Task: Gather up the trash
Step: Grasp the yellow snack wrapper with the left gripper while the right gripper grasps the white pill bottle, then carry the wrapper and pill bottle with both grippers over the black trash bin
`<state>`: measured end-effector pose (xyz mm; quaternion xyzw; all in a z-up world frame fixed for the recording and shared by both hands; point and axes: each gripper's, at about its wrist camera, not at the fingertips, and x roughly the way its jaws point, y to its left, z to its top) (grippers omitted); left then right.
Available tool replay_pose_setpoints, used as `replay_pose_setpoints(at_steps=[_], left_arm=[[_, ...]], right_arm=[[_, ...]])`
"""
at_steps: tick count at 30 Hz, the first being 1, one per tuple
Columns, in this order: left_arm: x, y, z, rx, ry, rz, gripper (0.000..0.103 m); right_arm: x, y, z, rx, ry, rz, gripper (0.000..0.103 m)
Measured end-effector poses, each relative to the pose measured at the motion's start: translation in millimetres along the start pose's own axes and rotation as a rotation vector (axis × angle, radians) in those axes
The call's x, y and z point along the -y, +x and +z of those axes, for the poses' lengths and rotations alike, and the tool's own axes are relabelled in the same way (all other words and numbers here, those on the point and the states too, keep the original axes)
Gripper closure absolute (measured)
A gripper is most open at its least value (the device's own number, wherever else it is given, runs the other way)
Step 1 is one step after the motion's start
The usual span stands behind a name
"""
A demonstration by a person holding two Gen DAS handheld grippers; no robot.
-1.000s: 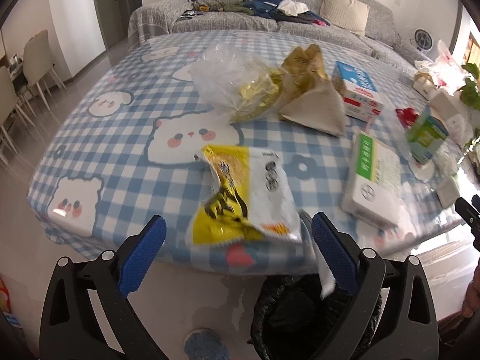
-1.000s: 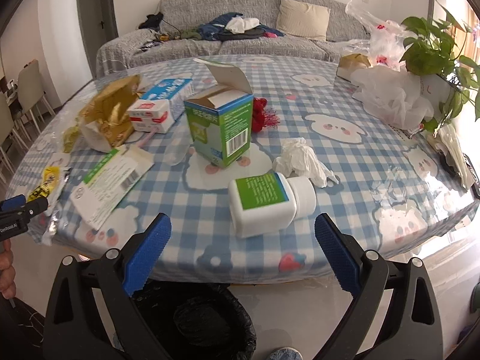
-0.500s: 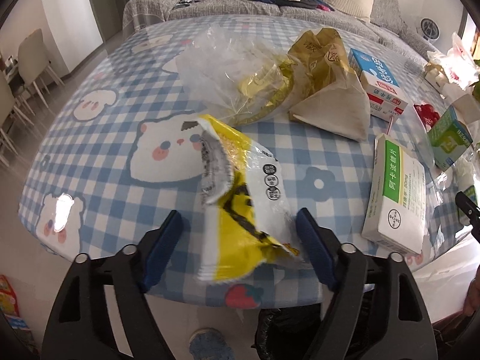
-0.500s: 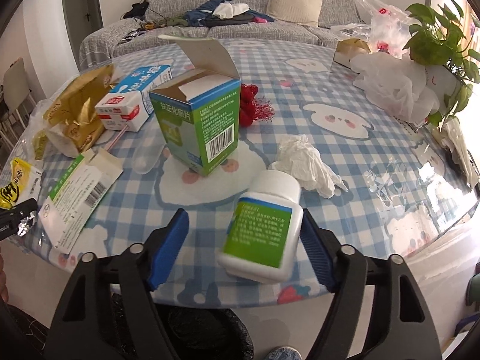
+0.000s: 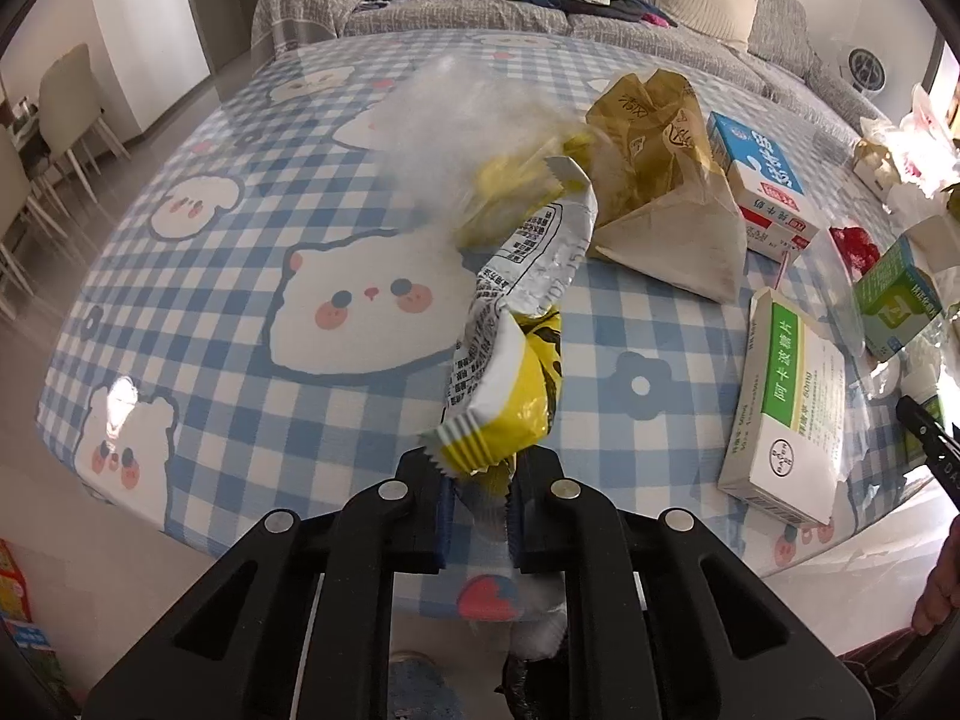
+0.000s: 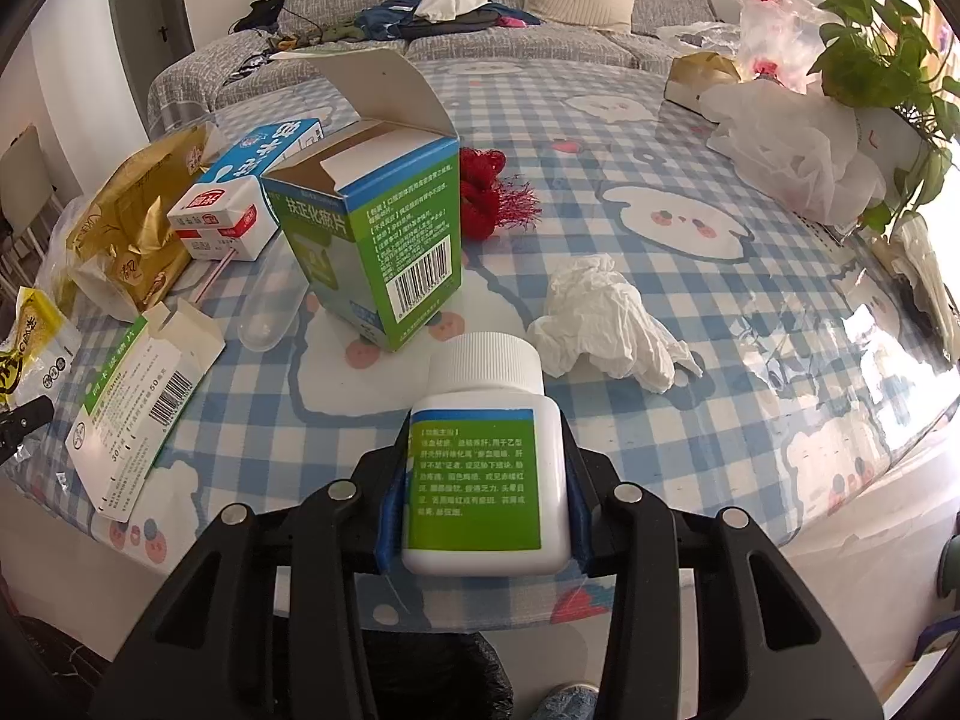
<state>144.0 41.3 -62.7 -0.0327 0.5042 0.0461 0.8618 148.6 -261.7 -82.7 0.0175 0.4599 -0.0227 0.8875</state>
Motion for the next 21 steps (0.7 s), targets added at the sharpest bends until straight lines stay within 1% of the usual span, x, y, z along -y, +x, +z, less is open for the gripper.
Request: replay_pose_setpoints(at_steps=[7,14,21], left_arm=[[-2,-7,-6,0.01,-0.002,-0.011,0.092],[-4,-28,-21,0.039,-0.001,-0.029,0.092],[-1,-53,-41,0.064,0.0,-0.054,0.093]], right_arm=[[0,-7,-1,0.011,0.007,0.008,0.064],[-1,-23,-8,0.03,0.011,0.023,0.064],[-9,-49,-24,0.085,-0.035,0.049,0.064]])
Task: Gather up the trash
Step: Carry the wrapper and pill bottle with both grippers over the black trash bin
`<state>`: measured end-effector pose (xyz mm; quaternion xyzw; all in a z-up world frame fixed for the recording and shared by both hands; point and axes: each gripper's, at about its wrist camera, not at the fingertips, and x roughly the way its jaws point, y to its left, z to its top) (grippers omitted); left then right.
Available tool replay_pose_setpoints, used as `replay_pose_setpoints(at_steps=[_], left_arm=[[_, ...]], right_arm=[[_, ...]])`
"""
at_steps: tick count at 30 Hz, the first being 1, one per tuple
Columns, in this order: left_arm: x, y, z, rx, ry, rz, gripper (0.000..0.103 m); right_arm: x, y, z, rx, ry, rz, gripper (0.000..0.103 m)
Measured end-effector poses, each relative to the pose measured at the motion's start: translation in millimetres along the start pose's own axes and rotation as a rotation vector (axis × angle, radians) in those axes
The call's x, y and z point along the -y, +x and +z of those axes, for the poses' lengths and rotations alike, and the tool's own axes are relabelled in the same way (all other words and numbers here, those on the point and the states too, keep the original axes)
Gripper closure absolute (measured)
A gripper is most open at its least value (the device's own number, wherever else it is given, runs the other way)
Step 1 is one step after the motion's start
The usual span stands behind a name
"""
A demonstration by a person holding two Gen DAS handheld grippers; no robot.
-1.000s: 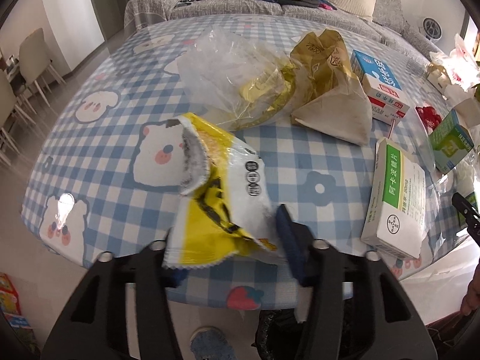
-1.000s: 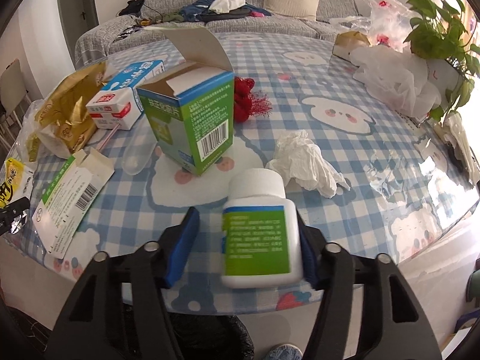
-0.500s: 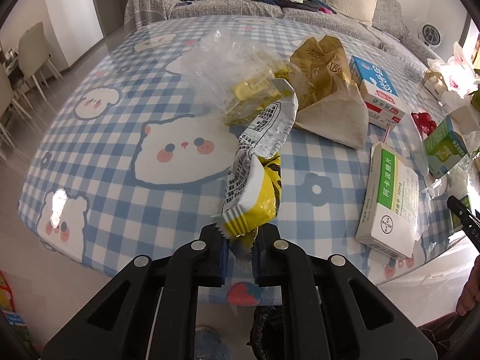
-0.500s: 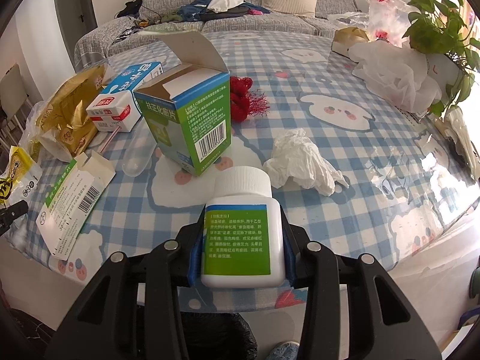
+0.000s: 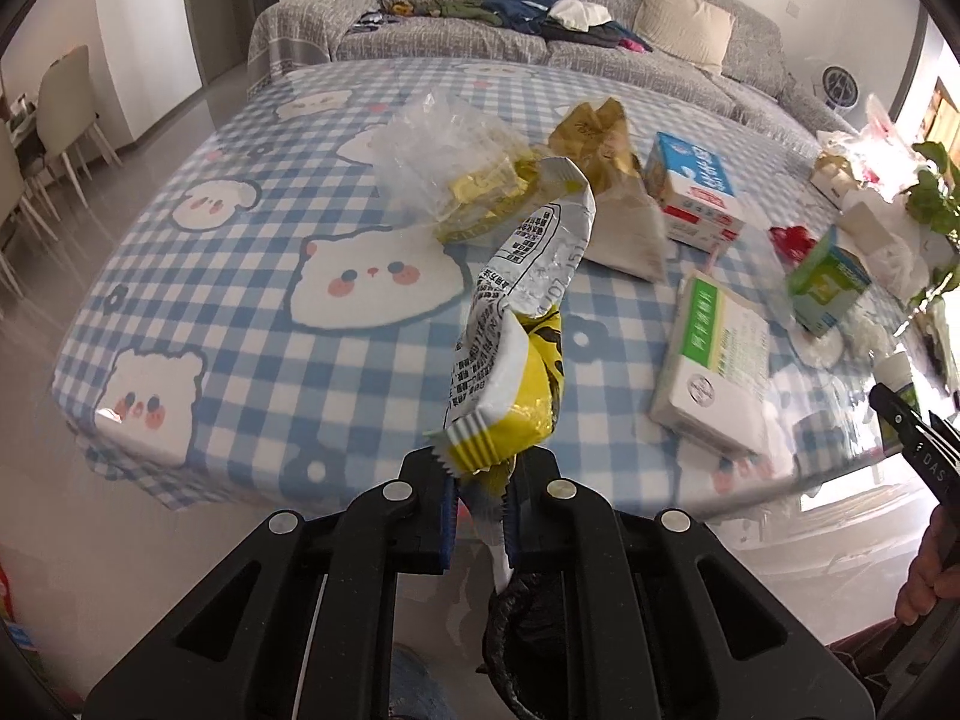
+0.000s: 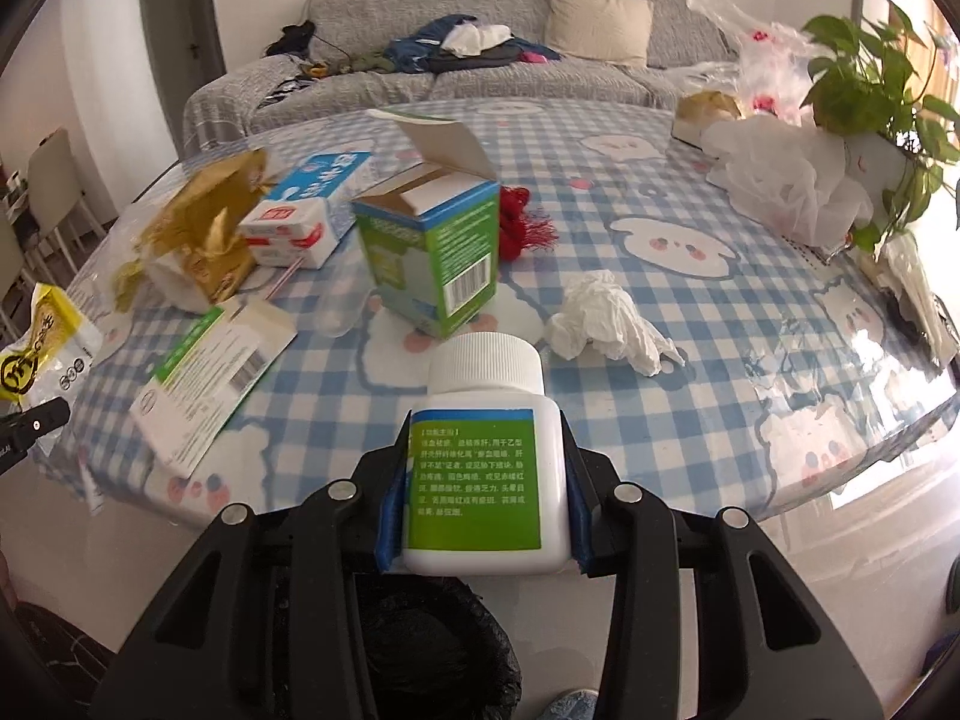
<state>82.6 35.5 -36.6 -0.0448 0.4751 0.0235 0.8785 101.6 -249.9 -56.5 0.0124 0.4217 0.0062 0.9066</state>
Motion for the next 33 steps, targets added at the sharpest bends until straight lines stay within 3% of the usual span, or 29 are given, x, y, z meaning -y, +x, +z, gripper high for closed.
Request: replay_pose_setpoints(at_steps=[22,33], left_arm=[[20,-60,-67,0.036,0.014,-0.025,0.093],[22,-54,-114,0.013,-0.004,-0.057,0.093]], right_arm=[[-9,-69,-51,0.078,-0.035,0.054,0.064],[-24,-67,-86,0.049,-0.026,0.071,0.064]])
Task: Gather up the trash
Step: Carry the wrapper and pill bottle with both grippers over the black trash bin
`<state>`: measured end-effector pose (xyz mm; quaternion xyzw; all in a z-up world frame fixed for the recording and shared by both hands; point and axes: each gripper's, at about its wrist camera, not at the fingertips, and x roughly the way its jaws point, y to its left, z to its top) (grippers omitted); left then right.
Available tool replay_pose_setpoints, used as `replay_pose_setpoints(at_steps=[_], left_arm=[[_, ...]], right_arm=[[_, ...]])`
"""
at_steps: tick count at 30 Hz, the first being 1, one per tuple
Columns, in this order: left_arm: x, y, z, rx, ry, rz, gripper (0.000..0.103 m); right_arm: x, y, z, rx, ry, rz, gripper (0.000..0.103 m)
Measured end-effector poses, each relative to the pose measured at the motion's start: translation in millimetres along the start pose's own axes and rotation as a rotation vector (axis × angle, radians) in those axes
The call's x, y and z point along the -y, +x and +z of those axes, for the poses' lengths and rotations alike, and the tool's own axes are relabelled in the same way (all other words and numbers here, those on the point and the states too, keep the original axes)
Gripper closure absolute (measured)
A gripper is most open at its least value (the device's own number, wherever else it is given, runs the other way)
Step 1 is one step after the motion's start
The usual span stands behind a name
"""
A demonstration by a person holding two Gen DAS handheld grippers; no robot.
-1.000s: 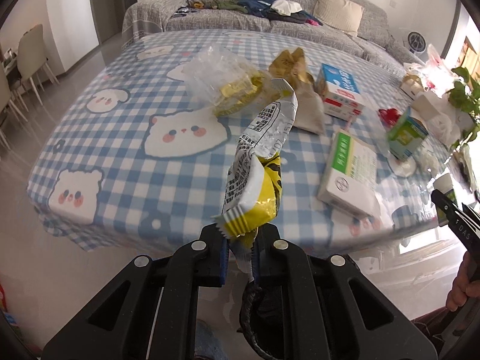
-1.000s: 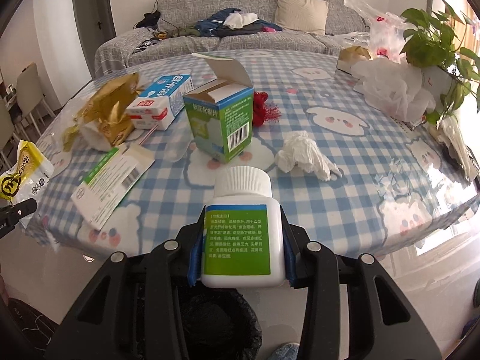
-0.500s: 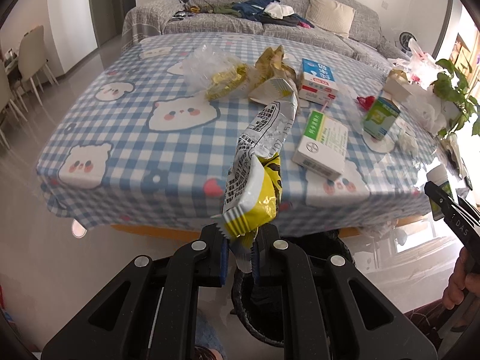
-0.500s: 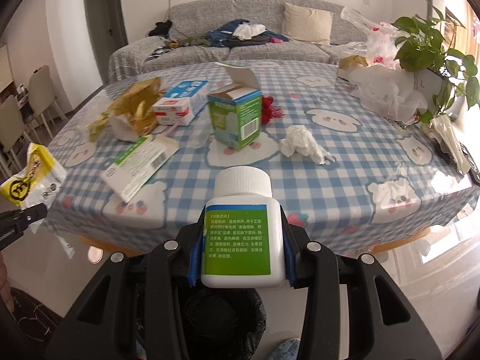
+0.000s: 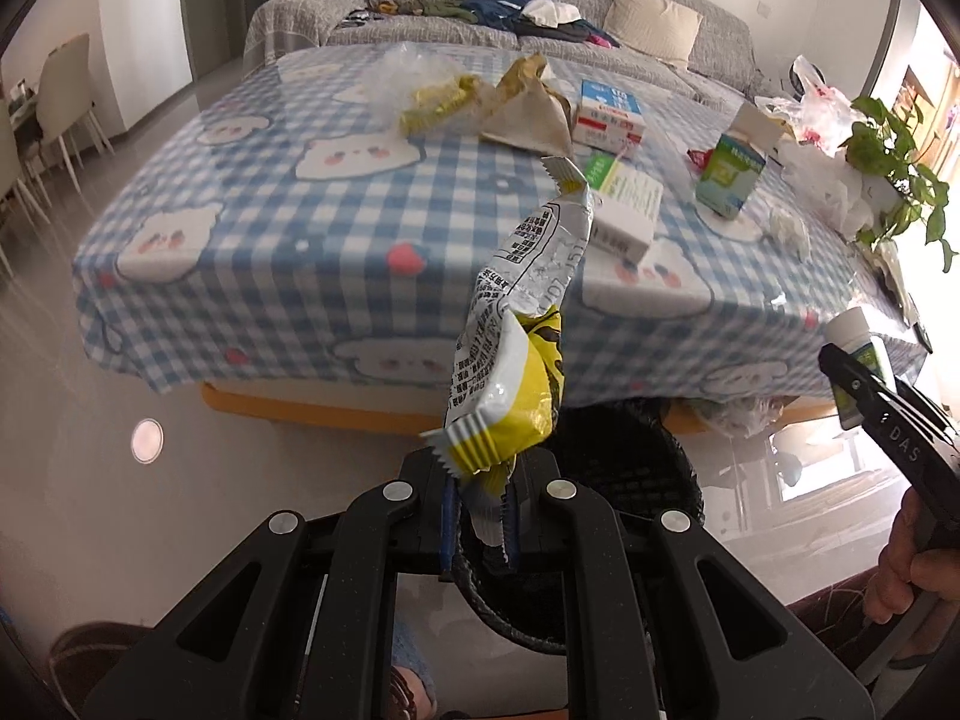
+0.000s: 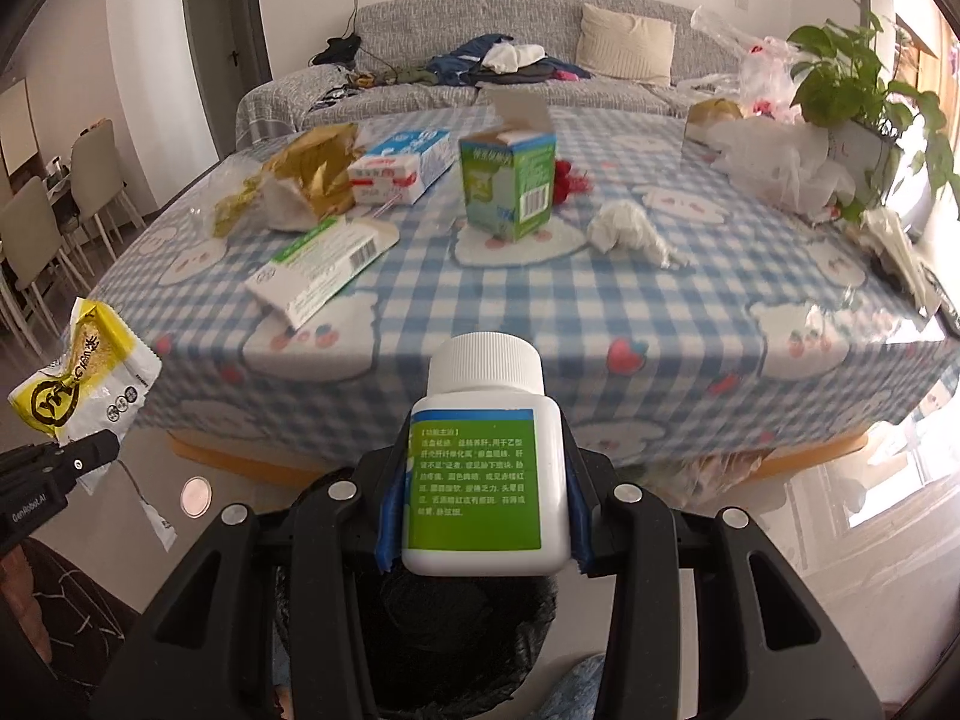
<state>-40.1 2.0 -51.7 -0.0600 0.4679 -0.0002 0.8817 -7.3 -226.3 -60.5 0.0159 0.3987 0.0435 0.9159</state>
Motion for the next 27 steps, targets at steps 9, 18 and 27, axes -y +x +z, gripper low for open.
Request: replay_pose_setpoints(at_steps=[9,18,27], left_arm=[[-9,15,-29,-0.022,-0.038,0.002,0.093],[-19,39,-45,-0.059,-0.053,0.008,0.093],[-26,65,-57,-0.075,-0.046,0.015,0.093]], right_arm=[[-14,17,-30,-0.047,-0.009,0.001,0.064],[-28,38,-48,-0.095,-0.02,0.009,0.064],[-41,68,-66,-0.161,-0.031,0.012,0.064]])
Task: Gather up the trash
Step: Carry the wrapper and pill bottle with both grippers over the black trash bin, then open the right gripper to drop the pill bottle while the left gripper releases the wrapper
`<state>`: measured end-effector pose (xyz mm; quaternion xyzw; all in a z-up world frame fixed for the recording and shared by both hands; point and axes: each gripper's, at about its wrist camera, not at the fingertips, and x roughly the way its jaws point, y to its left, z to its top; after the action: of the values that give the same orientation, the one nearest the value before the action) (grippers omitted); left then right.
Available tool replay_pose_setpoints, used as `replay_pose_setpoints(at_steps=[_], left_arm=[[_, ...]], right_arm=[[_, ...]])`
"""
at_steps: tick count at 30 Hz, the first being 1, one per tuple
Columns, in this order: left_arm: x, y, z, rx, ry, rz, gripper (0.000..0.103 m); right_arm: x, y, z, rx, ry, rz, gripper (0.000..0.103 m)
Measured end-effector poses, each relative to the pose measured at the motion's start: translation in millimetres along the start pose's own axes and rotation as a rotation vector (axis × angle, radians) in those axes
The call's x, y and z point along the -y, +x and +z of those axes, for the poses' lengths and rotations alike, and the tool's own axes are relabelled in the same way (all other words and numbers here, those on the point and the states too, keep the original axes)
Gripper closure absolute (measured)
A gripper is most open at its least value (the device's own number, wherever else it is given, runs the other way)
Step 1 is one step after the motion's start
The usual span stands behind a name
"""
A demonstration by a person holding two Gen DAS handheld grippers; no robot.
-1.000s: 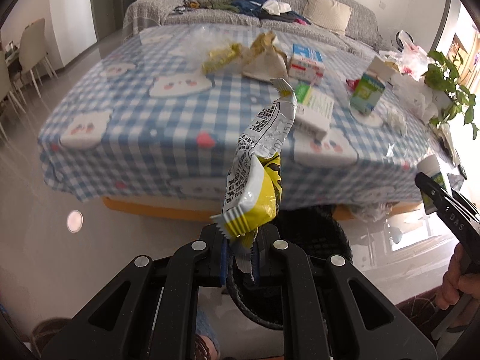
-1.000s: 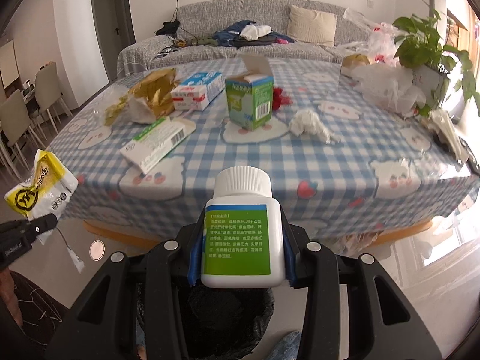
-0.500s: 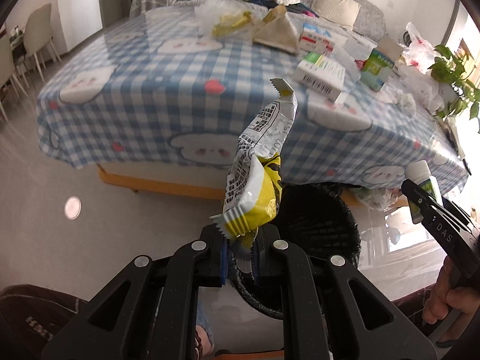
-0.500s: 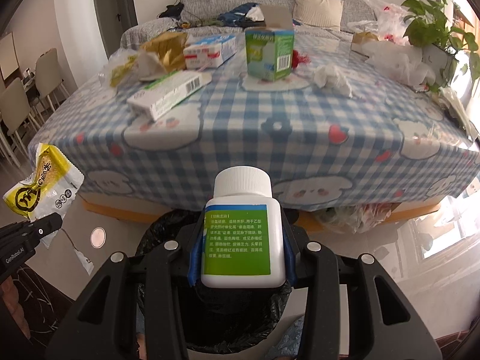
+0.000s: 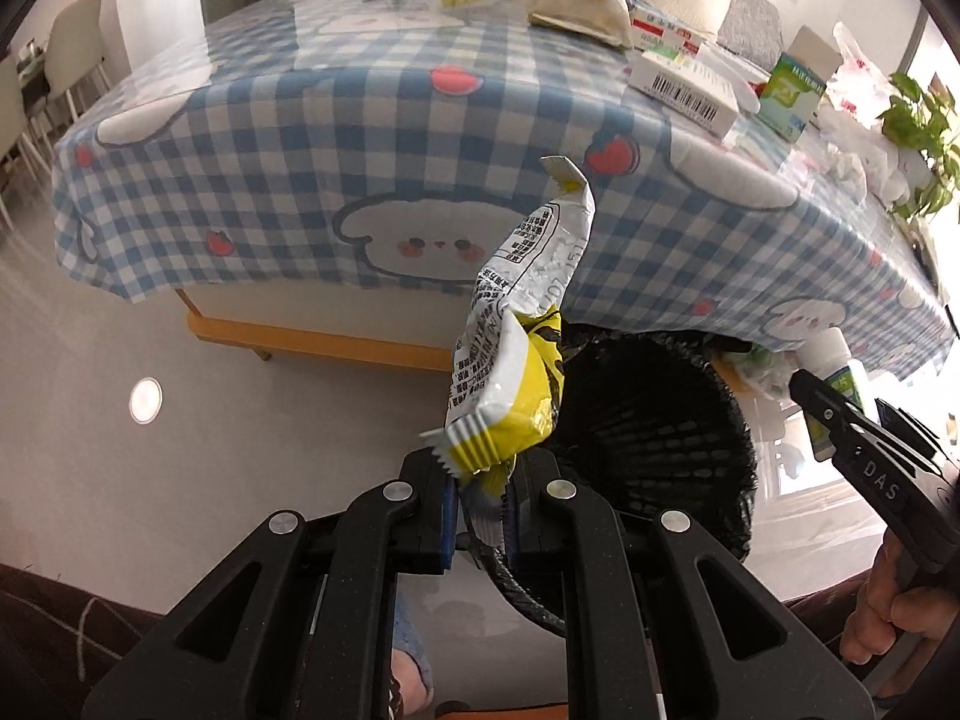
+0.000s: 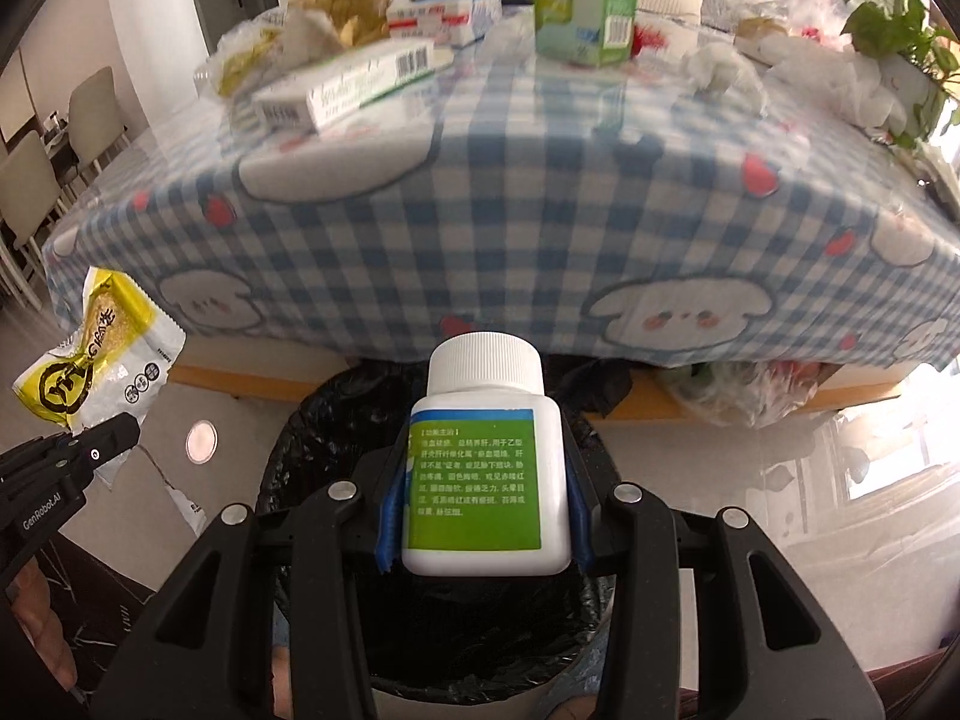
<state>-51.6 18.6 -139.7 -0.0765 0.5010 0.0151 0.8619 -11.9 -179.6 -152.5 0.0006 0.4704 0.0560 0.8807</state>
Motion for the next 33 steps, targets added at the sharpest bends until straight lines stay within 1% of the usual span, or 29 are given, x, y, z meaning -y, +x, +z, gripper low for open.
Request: replay_pose_setpoints(at_steps=[7,16,23,25,26,28,29,31,32,33], left_arm=[[-2,11,-6,-0.025,0.018,0.012,0.093],[-22,18,-9,-0.049,-0.013,0.021,0.093],[-31,27,-8,-0.065,-0.026,0.023,0.093],[-28,29,-9,-0.068,-0.018,0.026,0.093],[-27,30,-9,-0.069,-0.016,0.024,0.093],[-25,31,-9,-0.07,-0.009,0.023,0.093],[-23,32,-9,-0.071,-0.008,0.022,0.093],[-21,34,-8,-0.075,-0.005,0.021,0.093],[-18,35,-8,-0.077,-0.001,0.017,0.093],[-15,36,-8,-0.077,0.004,0.013,0.093]], right_arm=[[-22,26,-10,-0.055,-0.037,-0.003,0.064],[-49,37,-7,-0.057,-0.057,0.022,0.064],[-52,34,-3,-0.056,-0.054,0.031,0.064],[-51,35,-2,-0.053,-0.051,0.029,0.049],[-50,35,-3,-0.046,-0.049,0.03,0.046],[-48,33,-3,-0.039,-0.048,0.024,0.035],[-46,33,-3,-0.036,-0.047,0.021,0.033],[-43,32,-2,-0.041,-0.042,0.019,0.021],[-41,33,-2,-0.042,-0.039,0.015,0.019],[-37,33,-2,-0.041,-0.035,0.012,0.013]])
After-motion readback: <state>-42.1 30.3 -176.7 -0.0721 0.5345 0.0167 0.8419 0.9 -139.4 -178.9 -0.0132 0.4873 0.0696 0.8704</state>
